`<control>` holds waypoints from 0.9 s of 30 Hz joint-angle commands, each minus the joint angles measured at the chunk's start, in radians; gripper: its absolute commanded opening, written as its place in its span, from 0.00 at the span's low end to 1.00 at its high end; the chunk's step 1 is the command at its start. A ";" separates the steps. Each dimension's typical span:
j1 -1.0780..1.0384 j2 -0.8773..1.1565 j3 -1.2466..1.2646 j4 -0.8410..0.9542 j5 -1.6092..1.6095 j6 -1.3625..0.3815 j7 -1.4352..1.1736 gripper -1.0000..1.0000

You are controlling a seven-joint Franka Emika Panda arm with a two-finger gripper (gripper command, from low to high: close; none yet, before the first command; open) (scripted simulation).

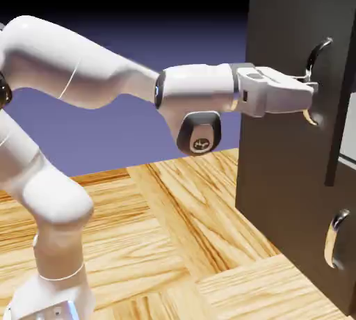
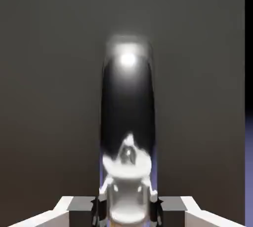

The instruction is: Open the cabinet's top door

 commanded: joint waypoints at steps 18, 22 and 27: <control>-0.517 -0.218 0.652 -0.231 0.528 -0.024 -0.133 0.00; -0.651 -0.274 0.788 -0.265 0.558 -0.052 -0.076 0.00; -0.812 -0.291 0.866 -0.277 0.373 -0.067 0.130 0.00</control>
